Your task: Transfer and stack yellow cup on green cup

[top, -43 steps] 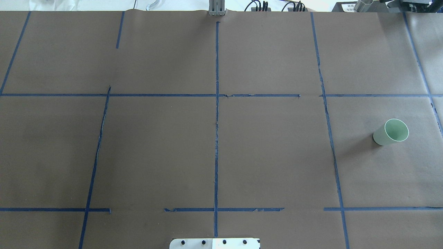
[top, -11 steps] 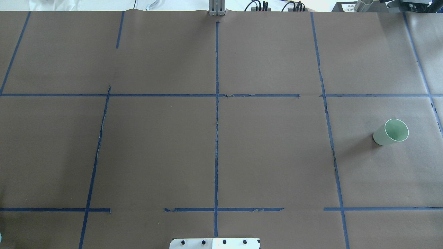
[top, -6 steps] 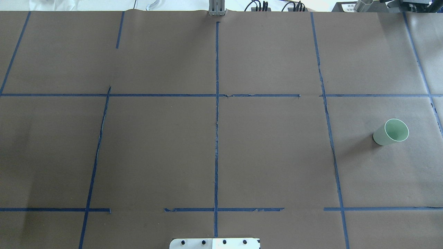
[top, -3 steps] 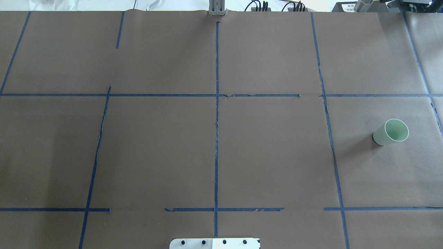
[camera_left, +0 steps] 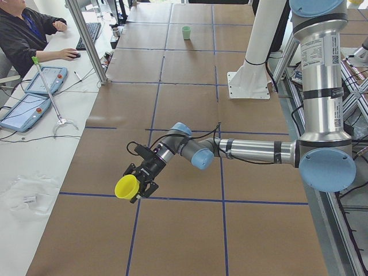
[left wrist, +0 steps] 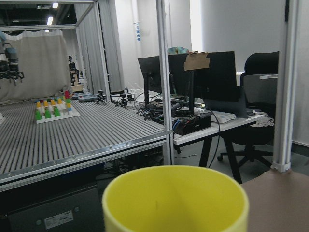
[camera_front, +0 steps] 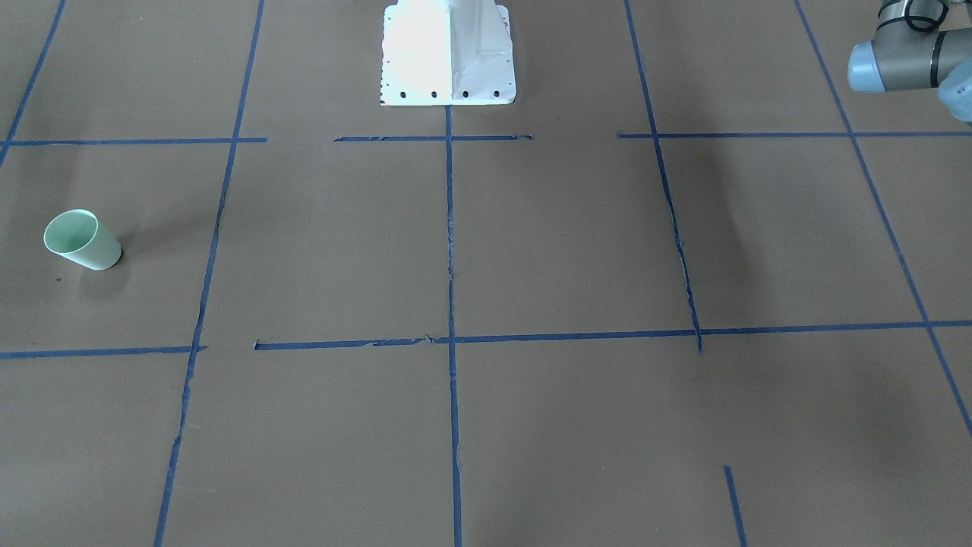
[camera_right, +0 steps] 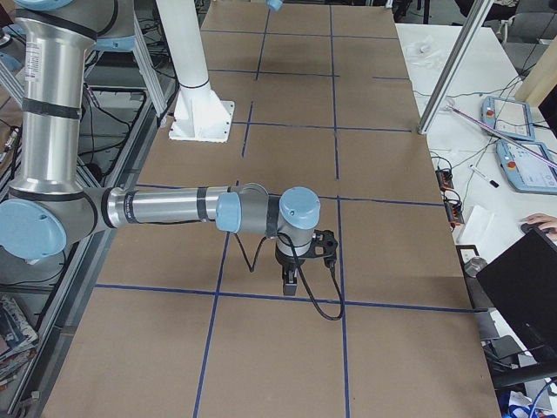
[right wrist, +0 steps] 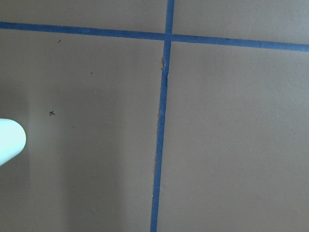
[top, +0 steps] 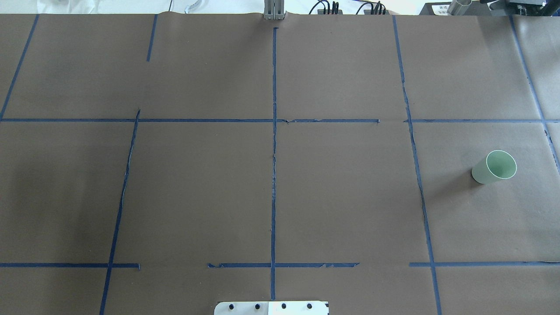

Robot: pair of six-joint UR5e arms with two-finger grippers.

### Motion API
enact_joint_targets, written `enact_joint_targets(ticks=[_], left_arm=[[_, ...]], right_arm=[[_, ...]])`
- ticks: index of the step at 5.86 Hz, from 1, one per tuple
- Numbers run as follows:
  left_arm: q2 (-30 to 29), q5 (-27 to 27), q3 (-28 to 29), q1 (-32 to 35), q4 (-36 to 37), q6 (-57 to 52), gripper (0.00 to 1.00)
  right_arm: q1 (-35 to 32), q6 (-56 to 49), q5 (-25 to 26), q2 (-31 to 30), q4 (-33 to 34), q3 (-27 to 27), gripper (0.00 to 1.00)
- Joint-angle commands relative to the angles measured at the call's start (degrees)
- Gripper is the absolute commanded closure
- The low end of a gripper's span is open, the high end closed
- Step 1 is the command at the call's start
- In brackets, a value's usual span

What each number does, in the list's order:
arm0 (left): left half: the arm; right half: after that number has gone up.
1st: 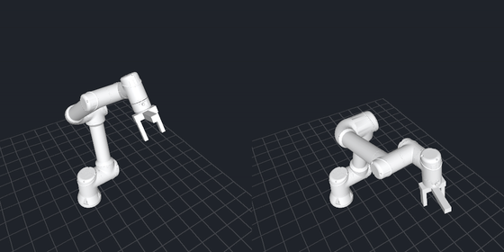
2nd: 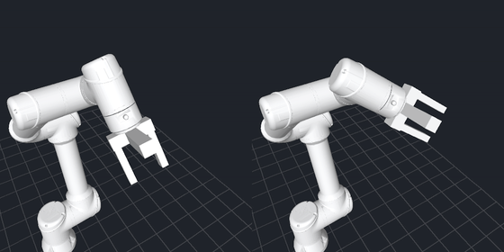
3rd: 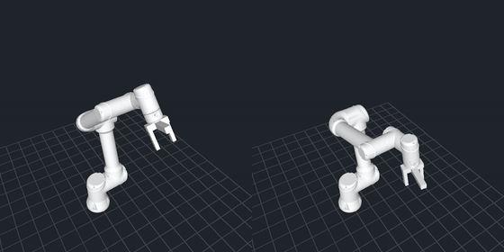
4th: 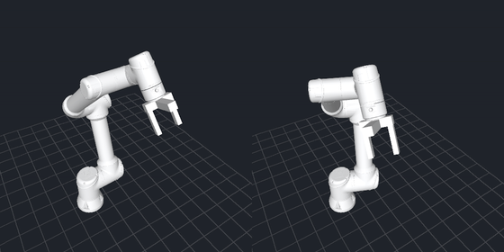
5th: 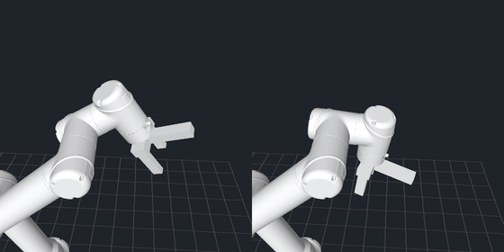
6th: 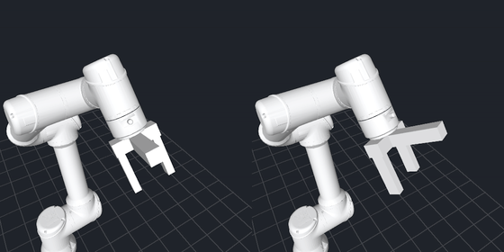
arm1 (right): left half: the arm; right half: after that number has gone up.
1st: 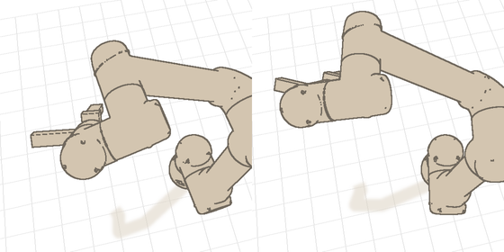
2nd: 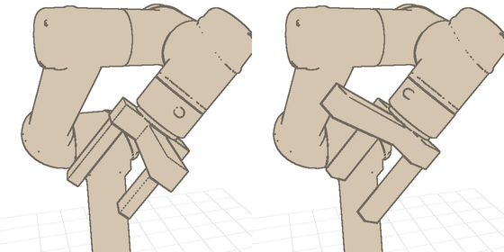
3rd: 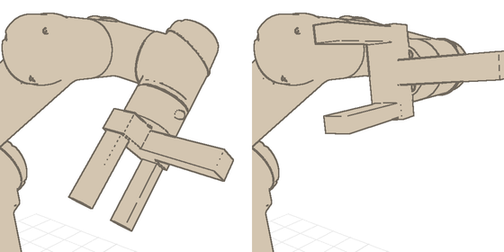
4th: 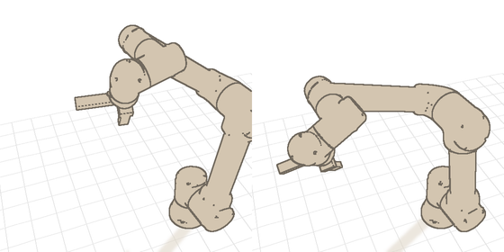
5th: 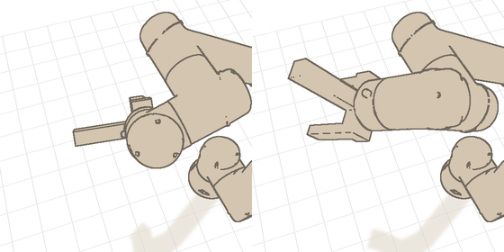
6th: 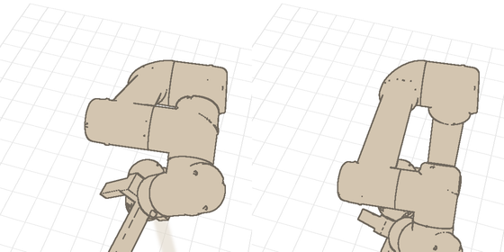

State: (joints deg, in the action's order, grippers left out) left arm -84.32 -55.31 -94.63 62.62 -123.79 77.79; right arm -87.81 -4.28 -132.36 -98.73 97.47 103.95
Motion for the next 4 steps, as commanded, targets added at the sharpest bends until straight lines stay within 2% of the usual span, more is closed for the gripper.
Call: enact_joint_targets(ticks=[1, 3, 4], left_arm=[[-9.3, -9.1, 0.1, 0.3, -7.4, -3.5, 0.52], [-19.9, -9.4, 0.2, -2.0, -7.2, -4.5, 0.58], [-24.2, -8.8, 0.2, -5.6, -7.3, -13.2, 0.58]], right_arm=[[1.3, 0.1, 0.0, 0.4, 0.0, 0.0, 0.00], [2.0, 0.0, -0.4, 0.5, 0.0, -0.1, 0.00], [3.0, 0.2, -0.4, 1.9, 0.0, 0.0, 0.00]])
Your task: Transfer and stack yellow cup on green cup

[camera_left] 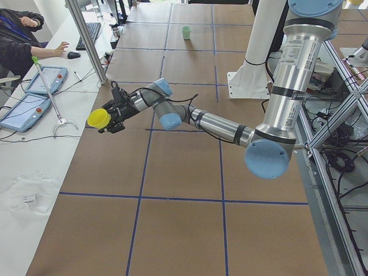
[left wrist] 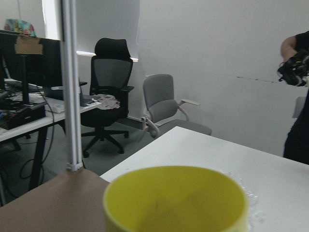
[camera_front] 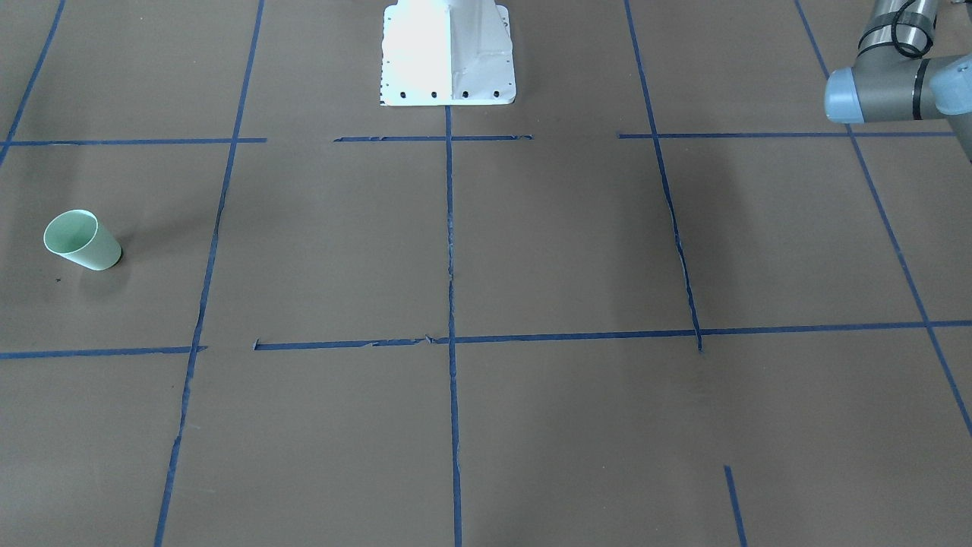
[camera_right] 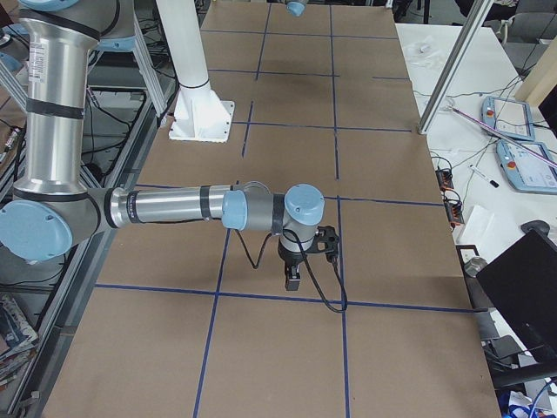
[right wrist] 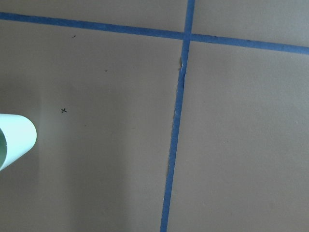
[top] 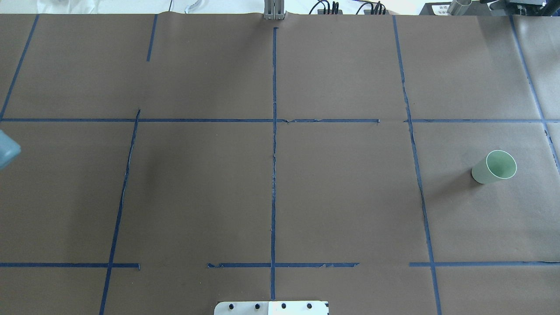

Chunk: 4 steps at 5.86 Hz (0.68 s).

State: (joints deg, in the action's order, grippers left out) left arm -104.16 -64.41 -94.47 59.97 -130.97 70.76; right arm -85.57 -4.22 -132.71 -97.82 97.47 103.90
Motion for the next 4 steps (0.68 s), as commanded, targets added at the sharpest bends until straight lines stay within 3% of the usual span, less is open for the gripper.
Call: enact_joint_targets(ticks=[1, 3, 4], left_arm=[[-8.9, 0.5, 0.0, -4.9, -0.6, -16.9, 0.58], [-17.3, 0.8, -0.9, -16.8, -0.5, -17.1, 0.57], [-17.6, 5.3, -0.5, -21.4, -0.3, -13.5, 0.58]], right_arm=[[1.3, 0.0, -0.3, 2.0, -0.1, 0.3, 0.00], [5.6, 0.3, -0.7, 8.0, -0.2, 0.1, 0.00], [5.7, 1.1, -4.0, 9.2, -0.3, 0.3, 0.00]])
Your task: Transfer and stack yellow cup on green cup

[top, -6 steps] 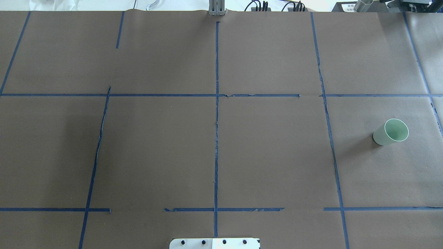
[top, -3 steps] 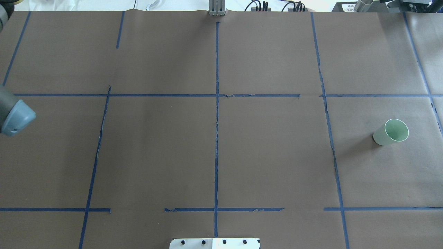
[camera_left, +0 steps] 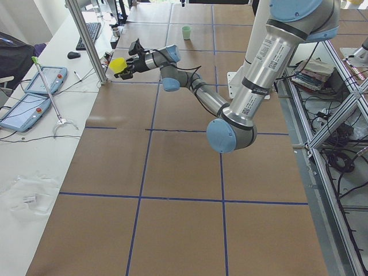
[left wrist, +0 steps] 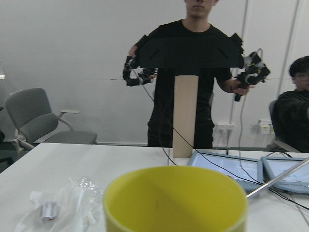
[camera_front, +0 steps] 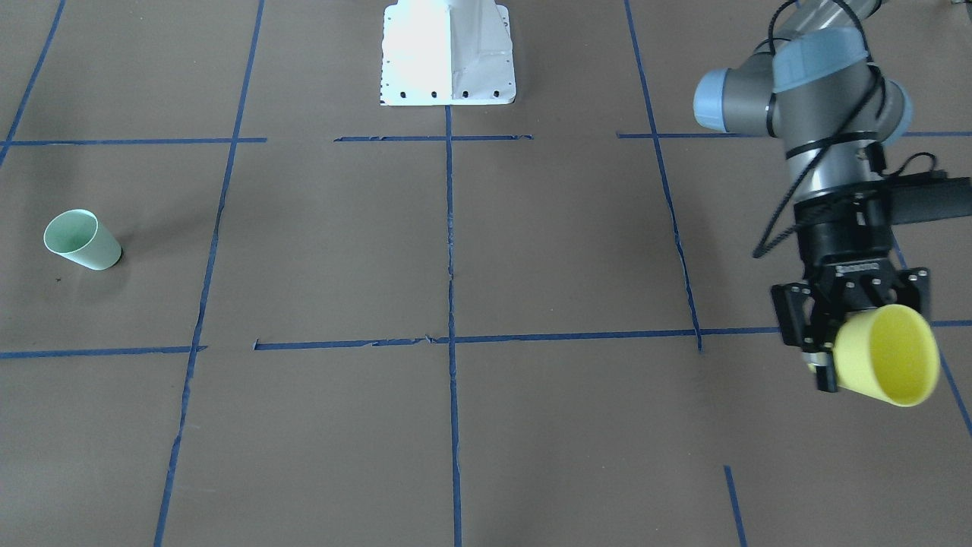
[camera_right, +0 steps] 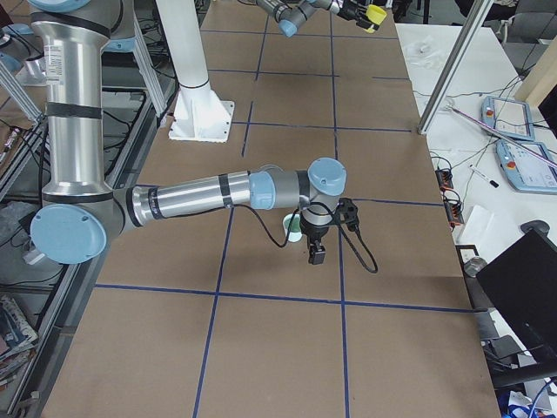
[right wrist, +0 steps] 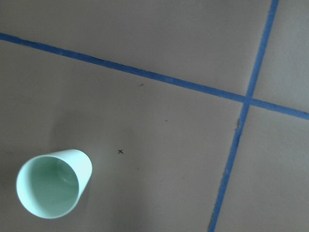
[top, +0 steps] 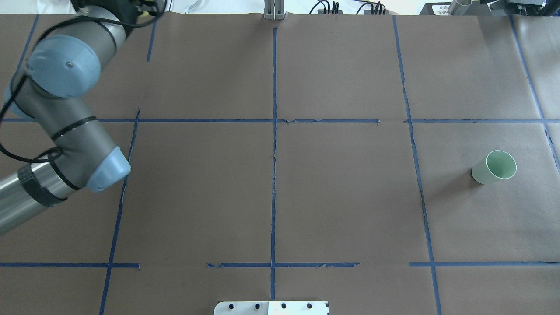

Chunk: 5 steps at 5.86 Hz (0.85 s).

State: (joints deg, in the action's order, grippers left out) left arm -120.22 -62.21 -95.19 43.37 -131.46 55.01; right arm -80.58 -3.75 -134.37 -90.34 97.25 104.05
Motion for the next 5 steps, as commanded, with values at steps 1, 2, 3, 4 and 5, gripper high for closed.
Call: enact_joint_targets(ticks=[1, 2, 3, 4, 5], left_arm=[[-3.3, 12.5, 1.0, -11.7, 0.5, 4.1, 0.58], [-7.3, 15.9, 6.0, -12.9, 0.5, 4.4, 0.58], [-12.3, 21.7, 11.0, -15.1, 0.5, 4.5, 0.58], [-14.6, 25.7, 14.3, -16.3, 0.6, 4.6, 0.58], [-16.4, 30.3, 16.2, -18.9, 1.4, 4.8, 0.57]], right_arm=[[1.5, 4.0, -3.2, 6.2, 0.1, 0.0, 0.00], [3.8, 11.0, -3.4, 11.2, 0.6, -0.2, 0.00], [6.5, 18.7, -5.3, 15.9, 0.7, -0.5, 0.00], [9.6, 25.0, -6.4, 22.0, 3.0, -0.9, 0.00], [12.8, 31.5, -6.3, 27.9, 6.6, -0.9, 0.00]])
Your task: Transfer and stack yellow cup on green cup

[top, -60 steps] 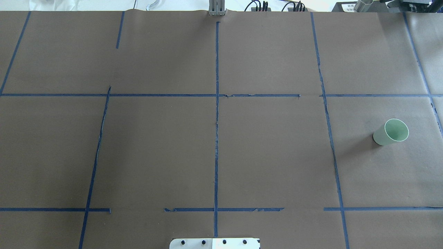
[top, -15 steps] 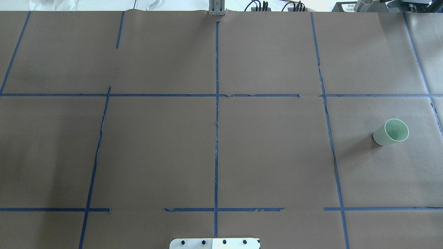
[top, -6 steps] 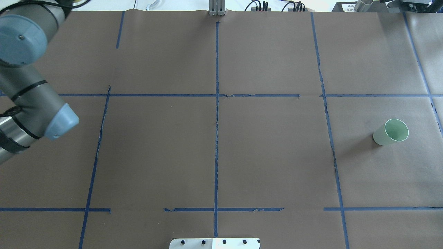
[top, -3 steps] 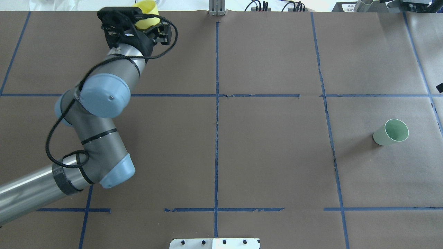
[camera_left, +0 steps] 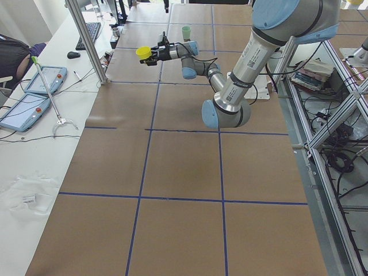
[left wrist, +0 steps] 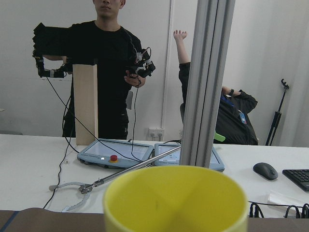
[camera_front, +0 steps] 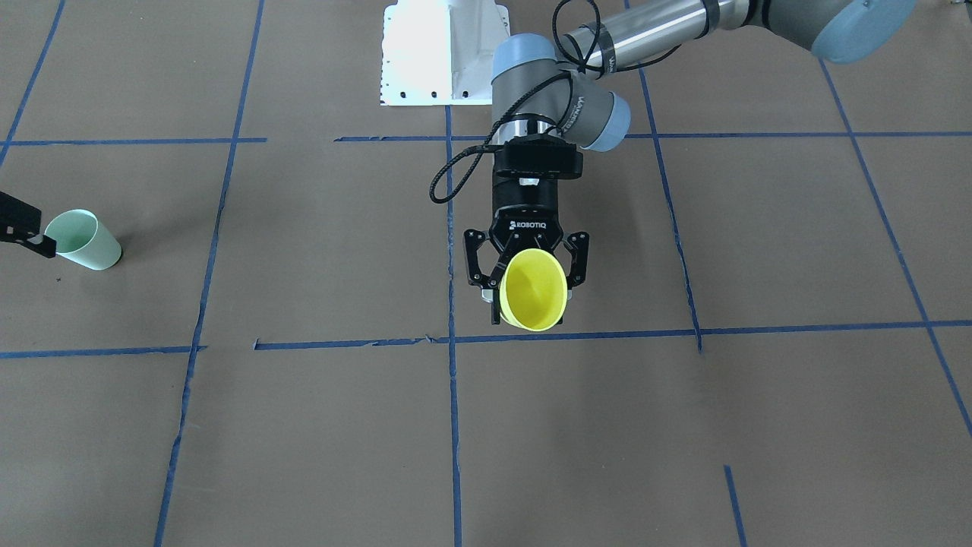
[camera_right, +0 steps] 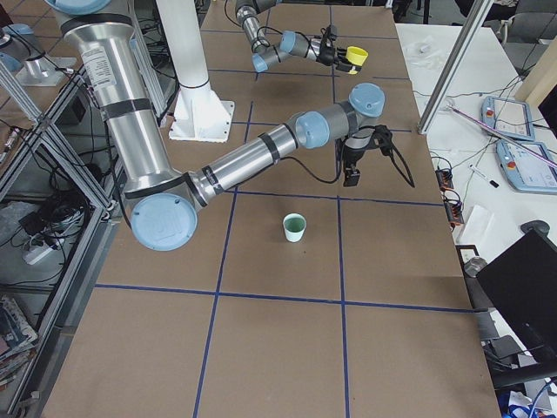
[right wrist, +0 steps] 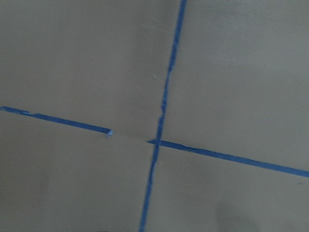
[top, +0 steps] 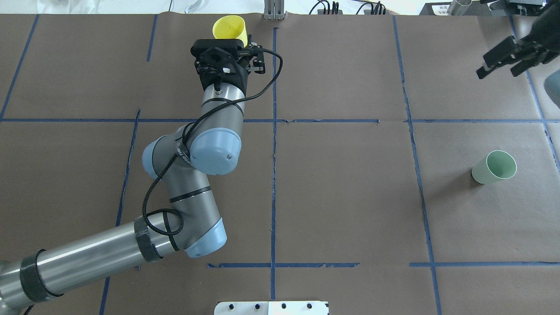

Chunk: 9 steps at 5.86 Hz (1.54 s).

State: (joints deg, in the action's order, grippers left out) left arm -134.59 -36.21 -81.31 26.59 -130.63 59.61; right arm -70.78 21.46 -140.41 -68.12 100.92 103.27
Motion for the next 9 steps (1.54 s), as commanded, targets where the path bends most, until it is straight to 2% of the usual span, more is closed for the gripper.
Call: enact_joint_targets(ticks=[1, 2, 4, 6, 7, 9], left_arm=[[-4.1, 6.2, 6.2, -3.3, 0.6, 0.2, 0.57], [-5.2, 6.2, 7.7, -3.5, 1.0, -0.4, 0.58], [-7.9, 5.7, 8.8, -4.4, 3.2, -1.3, 0.58], [-7.4, 5.5, 9.1, -6.4, 3.2, -0.8, 0.58], [-7.4, 5.4, 9.4, -6.5, 3.2, -0.8, 0.58], [-7.4, 5.4, 9.4, -6.5, 3.1, -0.8, 0.58]], right_arm=[[6.1, 12.6, 0.1, 9.6, 3.0, -0.4, 0.00], [7.8, 14.8, 1.1, 14.7, 3.1, -4.2, 0.01], [10.1, 18.9, 1.1, 28.9, 3.7, -19.0, 0.01], [12.8, 21.5, 1.4, 41.7, 10.9, -28.7, 0.01], [14.7, 21.6, 1.5, 48.1, 13.2, -35.5, 0.01], [16.8, 24.0, 2.7, 49.4, 13.7, -36.9, 0.01]])
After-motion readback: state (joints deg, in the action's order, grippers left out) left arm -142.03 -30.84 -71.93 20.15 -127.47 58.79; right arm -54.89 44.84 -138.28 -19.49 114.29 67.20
